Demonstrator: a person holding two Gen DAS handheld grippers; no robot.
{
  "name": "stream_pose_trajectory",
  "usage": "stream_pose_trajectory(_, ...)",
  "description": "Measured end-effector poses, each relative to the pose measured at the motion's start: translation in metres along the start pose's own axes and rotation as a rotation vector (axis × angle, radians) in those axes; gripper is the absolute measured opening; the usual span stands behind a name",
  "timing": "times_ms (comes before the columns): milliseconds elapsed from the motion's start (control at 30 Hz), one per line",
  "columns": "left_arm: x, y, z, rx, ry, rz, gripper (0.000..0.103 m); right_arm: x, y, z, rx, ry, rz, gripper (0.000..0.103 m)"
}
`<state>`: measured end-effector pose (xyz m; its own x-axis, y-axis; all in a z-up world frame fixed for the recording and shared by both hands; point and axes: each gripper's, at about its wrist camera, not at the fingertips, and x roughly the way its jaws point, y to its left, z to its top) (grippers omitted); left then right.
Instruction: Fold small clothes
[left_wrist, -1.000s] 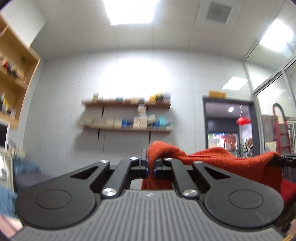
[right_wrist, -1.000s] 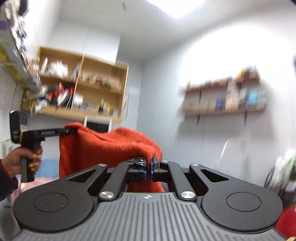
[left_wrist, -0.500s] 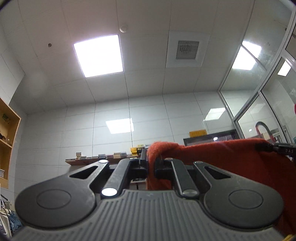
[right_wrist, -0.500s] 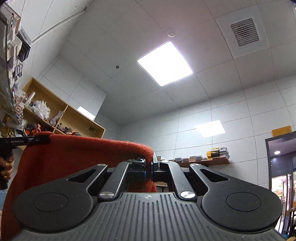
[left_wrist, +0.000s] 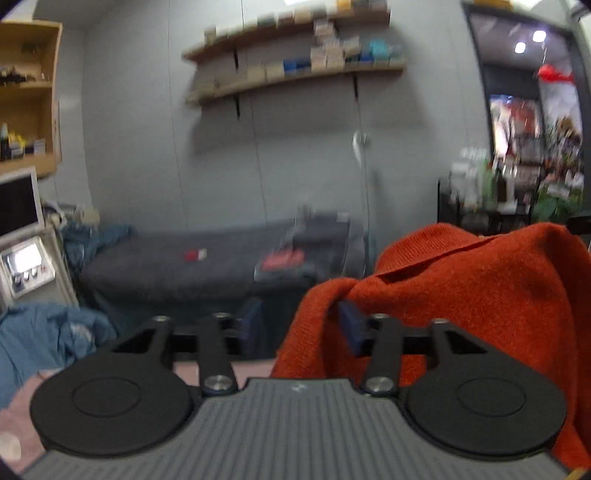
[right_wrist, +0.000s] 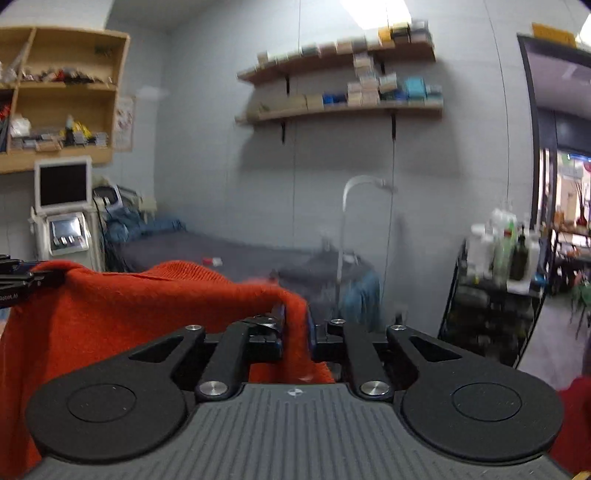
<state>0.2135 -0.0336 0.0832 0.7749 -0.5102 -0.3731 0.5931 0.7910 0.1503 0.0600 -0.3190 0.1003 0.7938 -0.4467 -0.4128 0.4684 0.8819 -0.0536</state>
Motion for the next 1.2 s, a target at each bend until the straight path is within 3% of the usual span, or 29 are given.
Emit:
stream_pose_trajectory(33, 0.025, 0.004, -0.027, 0.018, 0.059, 0.015, 0.065, 0.009, 0.005, -0.018, -0.020, 0.052, 0.004, 0.071)
stream_pose_trajectory(67, 0.037, 0.001, -0.050, 0.030, 0.107, 0.017, 0.065, 0.012, 0.009, -0.037, -0.042, 0.082, 0.017, 0.088)
stream_pose_trajectory(167, 0.053, -0.005, -0.101, 0.033, 0.196, -0.055, 0.066, 0.001, 0.025, -0.091, -0.157, 0.180, 0.054, 0.091)
stream_pose_trajectory(233, 0.035, -0.009, -0.136, -0.007, 0.242, -0.112, 0.074, -0.018, 0.026, -0.118, -0.186, 0.246, 0.071, 0.091)
stream_pose_trajectory(333, -0.002, -0.003, -0.179, -0.047, 0.285, -0.244, 0.082, -0.053, 0.021, -0.150, -0.144, 0.317, 0.098, 0.091)
stream_pose_trajectory(500, -0.067, -0.011, -0.219, -0.047, 0.330, -0.337, 0.085, -0.117, 0.012, -0.180, -0.010, 0.338, 0.082, 0.094)
stream_pose_trajectory(700, -0.098, -0.044, -0.214, 0.025, 0.340, -0.330, 0.088, -0.169, 0.020, -0.217, 0.171, 0.379, 0.147, 0.095)
stream_pose_trajectory(767, -0.106, -0.056, -0.210, 0.029, 0.357, -0.331, 0.088, -0.182, 0.029, -0.225, 0.154, 0.416, 0.204, 0.095)
stream_pose_trajectory(867, -0.116, -0.071, -0.208, 0.022, 0.377, -0.402, 0.088, -0.200, 0.042, -0.229, 0.137, 0.467, 0.287, 0.094)
stream_pose_trajectory(1000, -0.138, -0.093, -0.210, 0.163, 0.349, -0.496, 0.088, -0.211, 0.062, -0.239, 0.102, 0.509, 0.412, 0.093)
stream_pose_trajectory(1100, -0.150, -0.103, -0.214, 0.228, 0.357, -0.531, 0.088, -0.204, 0.078, -0.254, 0.041, 0.548, 0.386, 0.091)
stream_pose_trajectory(1133, -0.154, -0.106, -0.214, 0.233, 0.363, -0.553, 0.088, -0.200, 0.082, -0.257, 0.024, 0.555, 0.386, 0.085)
stream_pose_trajectory(1200, -0.161, -0.112, -0.215, 0.257, 0.364, -0.590, 0.088, -0.195, 0.085, -0.265, -0.005, 0.551, 0.346, 0.049)
